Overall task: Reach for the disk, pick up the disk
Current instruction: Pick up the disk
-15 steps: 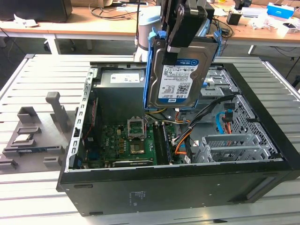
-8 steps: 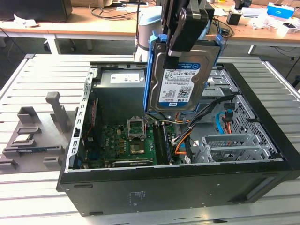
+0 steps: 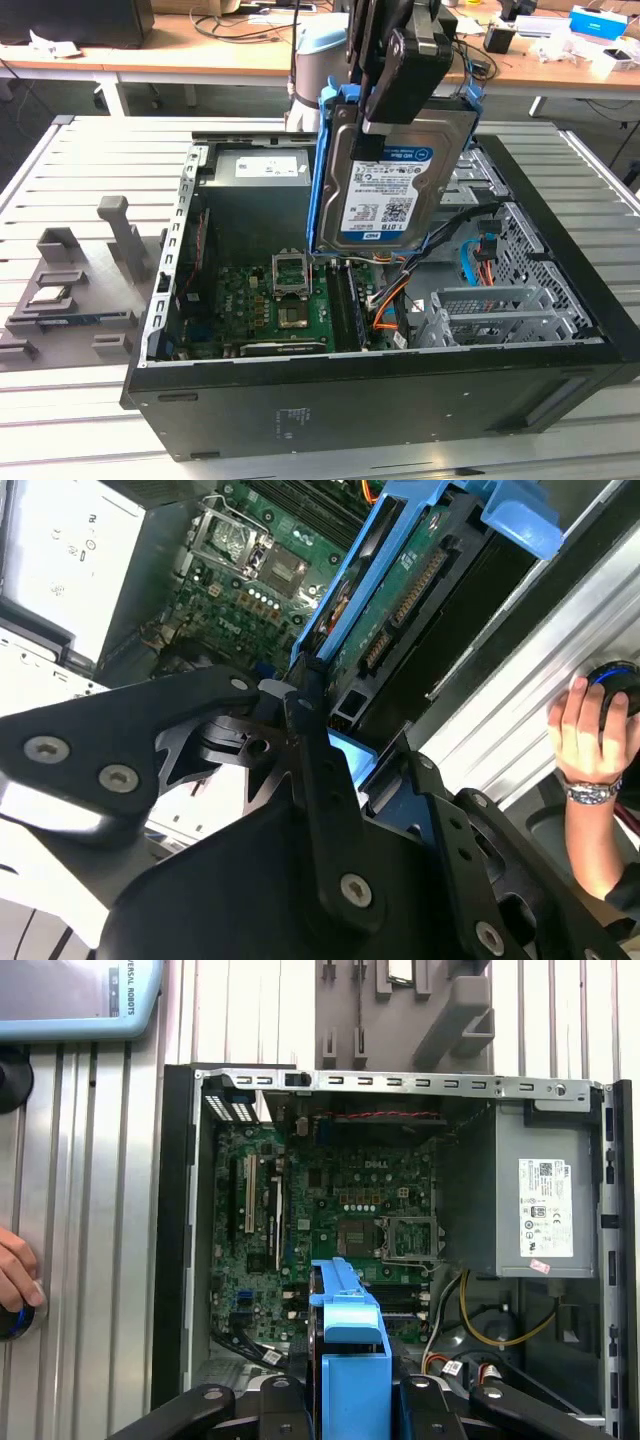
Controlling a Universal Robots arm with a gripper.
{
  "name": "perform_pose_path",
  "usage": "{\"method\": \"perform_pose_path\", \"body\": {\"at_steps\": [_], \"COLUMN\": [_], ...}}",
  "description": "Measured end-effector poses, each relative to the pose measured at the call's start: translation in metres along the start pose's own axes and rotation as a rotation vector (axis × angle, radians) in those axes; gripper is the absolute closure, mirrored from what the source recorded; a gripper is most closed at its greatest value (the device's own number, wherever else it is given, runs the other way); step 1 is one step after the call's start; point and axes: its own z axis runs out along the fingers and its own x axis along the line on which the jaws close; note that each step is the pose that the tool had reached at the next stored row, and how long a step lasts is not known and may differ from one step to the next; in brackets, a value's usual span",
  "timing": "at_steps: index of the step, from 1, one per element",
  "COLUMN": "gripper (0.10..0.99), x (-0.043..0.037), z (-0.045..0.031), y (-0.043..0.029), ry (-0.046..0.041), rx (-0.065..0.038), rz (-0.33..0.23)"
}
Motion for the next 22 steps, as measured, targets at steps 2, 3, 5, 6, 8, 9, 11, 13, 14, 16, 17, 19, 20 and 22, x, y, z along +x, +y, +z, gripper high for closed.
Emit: {"method": "perform_pose_path", "body": {"at_steps": [2,3,5,6,8,9,11,13,14,16,17,19,20,22], "gripper": [0.722,0.722,0.722,0.722,0.722,0.722,0.722,0.722,0.722,0.722,0.722,0.722,0.722,0.722], "x": [0.006,0.0079,0.0129,0.0149,0.0238,0.0266,0.0314,0.0379,0.0414,0.0507,0.0526,0.0584,0.0587,0.0589], "z": [0.0002,0.0003,0.0005,0.0006,0.0008,0.0009,0.001,0.0011,0.0012,0.0016,0.0016,0.0019,0.0019,0.0019], "y": [0.0001,0.0002,0.0003,0.0003,0.0005,0.0005,0.0006,0.0007,0.0008,0.001,0.001,0.0012,0.0012,0.0011], "ry": [0.0008,0.0016,0.0034,0.0044,0.0093,0.0107,0.0133,0.0166,0.0183,0.0226,0.0235,0.0261,0.0261,0.0262], "rx": [0.0,0.0,0.0,0.0,0.0,0.0,0.0,0.0,0.0,0.0,0.0,-0.001,-0.001,-0.001], "rz": [0.0,0.0,0.0,0.0,0.001,0.001,0.001,0.001,0.001,0.002,0.002,0.002,0.002,0.002]}}
